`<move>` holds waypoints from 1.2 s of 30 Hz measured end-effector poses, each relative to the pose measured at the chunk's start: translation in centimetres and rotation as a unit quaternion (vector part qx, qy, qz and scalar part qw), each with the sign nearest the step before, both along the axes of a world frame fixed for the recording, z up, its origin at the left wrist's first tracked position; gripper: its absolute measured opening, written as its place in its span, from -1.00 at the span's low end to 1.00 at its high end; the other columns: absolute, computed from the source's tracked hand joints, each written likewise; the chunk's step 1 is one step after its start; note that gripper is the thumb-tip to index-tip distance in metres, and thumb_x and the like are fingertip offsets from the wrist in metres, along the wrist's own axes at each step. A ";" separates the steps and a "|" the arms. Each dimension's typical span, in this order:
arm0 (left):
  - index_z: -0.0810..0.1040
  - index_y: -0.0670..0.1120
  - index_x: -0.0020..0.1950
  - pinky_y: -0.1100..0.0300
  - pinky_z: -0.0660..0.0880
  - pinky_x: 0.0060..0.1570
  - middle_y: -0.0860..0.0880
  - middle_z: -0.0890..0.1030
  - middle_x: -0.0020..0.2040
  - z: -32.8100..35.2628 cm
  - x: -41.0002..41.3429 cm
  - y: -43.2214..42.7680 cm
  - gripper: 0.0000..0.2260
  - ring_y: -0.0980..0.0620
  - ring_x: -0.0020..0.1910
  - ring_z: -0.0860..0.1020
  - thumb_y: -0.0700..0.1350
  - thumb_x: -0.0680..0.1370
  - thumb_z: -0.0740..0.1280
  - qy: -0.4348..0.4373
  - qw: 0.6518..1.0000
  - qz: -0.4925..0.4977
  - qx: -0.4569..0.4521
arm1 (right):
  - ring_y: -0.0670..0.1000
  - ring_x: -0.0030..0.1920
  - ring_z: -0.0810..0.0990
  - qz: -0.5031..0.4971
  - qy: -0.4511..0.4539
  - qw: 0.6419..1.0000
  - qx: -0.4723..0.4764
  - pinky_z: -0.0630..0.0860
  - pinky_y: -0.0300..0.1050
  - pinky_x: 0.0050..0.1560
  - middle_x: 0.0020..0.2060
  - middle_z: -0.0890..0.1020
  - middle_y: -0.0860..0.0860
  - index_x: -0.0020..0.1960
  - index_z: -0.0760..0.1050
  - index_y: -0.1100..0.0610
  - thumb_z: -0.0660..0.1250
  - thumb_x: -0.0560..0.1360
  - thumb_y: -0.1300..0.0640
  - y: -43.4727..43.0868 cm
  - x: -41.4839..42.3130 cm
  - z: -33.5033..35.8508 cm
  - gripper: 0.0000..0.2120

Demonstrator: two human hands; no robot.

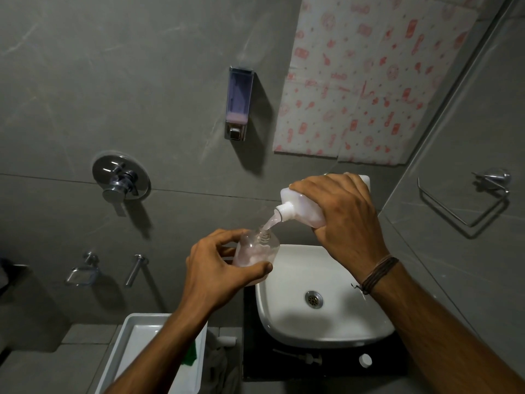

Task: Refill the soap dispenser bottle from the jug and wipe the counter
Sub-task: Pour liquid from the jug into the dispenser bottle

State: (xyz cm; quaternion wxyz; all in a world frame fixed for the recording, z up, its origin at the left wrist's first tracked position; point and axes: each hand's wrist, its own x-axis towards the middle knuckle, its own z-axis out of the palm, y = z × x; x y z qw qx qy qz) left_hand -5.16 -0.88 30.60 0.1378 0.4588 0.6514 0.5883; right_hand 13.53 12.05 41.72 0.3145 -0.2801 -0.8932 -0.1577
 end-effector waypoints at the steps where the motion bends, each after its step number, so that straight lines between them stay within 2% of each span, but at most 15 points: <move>1: 0.69 0.33 0.08 0.51 0.58 -0.18 0.39 0.69 0.04 0.1 0.0 0.0 -0.45 0.41 0.00 0.65 0.27 0.11 0.67 0.000 1.000 0.000 0.001 | 0.11 0.16 0.61 0.001 0.000 1.000 0.001 0.45 0.17 0.31 0.13 0.69 -0.06 0.28 0.58 -0.04 0.58 0.37 0.21 0.0 0.1 0.0 -0.48; 6: 0.71 0.28 0.12 0.48 0.60 -0.16 0.29 0.73 0.02 0.0 0.2 0.0 -0.42 0.39 0.01 0.65 0.25 0.12 0.69 0.000 1.000 0.000 0.004 | 0.12 0.16 0.62 -0.001 -0.002 1.000 0.000 0.45 0.19 0.32 0.14 0.69 -0.04 0.28 0.59 -0.02 0.58 0.37 0.21 0.0 0.2 0.2 -0.49; 11: 0.70 0.34 0.07 0.41 0.64 -0.14 0.28 0.73 0.01 0.0 0.3 -0.1 -0.46 0.33 -0.02 0.68 0.21 0.12 0.72 -0.001 1.000 0.008 0.005 | 0.12 0.16 0.62 0.002 -0.001 1.000 0.002 0.45 0.19 0.32 0.13 0.69 -0.06 0.27 0.59 -0.03 0.57 0.36 0.23 0.0 0.3 0.3 -0.49; 16: 0.75 0.20 0.13 0.30 0.69 -0.10 0.25 0.74 0.02 -0.1 0.5 -0.1 -0.41 0.27 -0.03 0.70 0.19 0.13 0.73 -0.002 1.000 0.011 -0.004 | 0.13 0.16 0.62 0.000 -0.004 1.000 -0.001 0.45 0.22 0.33 0.14 0.69 -0.05 0.28 0.59 -0.03 0.58 0.36 0.23 -0.1 0.3 0.4 -0.48; 23: 0.75 0.16 0.14 0.44 0.62 -0.17 0.24 0.74 0.02 0.0 0.7 -0.3 -0.43 0.35 0.00 0.67 0.13 0.16 0.76 -0.008 1.000 0.008 -0.003 | 0.10 0.17 0.61 -0.002 -0.002 1.000 0.001 0.43 0.17 0.33 0.13 0.68 -0.09 0.27 0.59 -0.06 0.55 0.40 0.23 -0.1 0.5 0.3 -0.52; 32: 0.74 0.16 0.16 0.34 0.66 -0.11 0.23 0.73 0.04 0.2 0.7 -0.4 -0.37 0.37 0.01 0.66 0.27 0.11 0.66 -0.019 1.000 -0.004 -0.007 | 0.12 0.17 0.61 -0.005 -0.001 1.000 0.006 0.44 0.18 0.31 0.14 0.69 -0.07 0.27 0.58 -0.05 0.57 0.37 0.25 -0.3 0.6 0.3 -0.48; 36: 0.73 0.17 0.15 0.42 0.64 -0.15 0.24 0.73 0.04 0.0 0.5 -0.4 -0.39 0.39 0.01 0.65 0.24 0.13 0.70 -0.016 1.000 -0.007 -0.007 | 0.12 0.18 0.61 -0.010 -0.007 1.000 0.002 0.44 0.20 0.32 0.14 0.68 -0.07 0.28 0.58 -0.05 0.58 0.36 0.24 -0.4 0.5 0.3 -0.47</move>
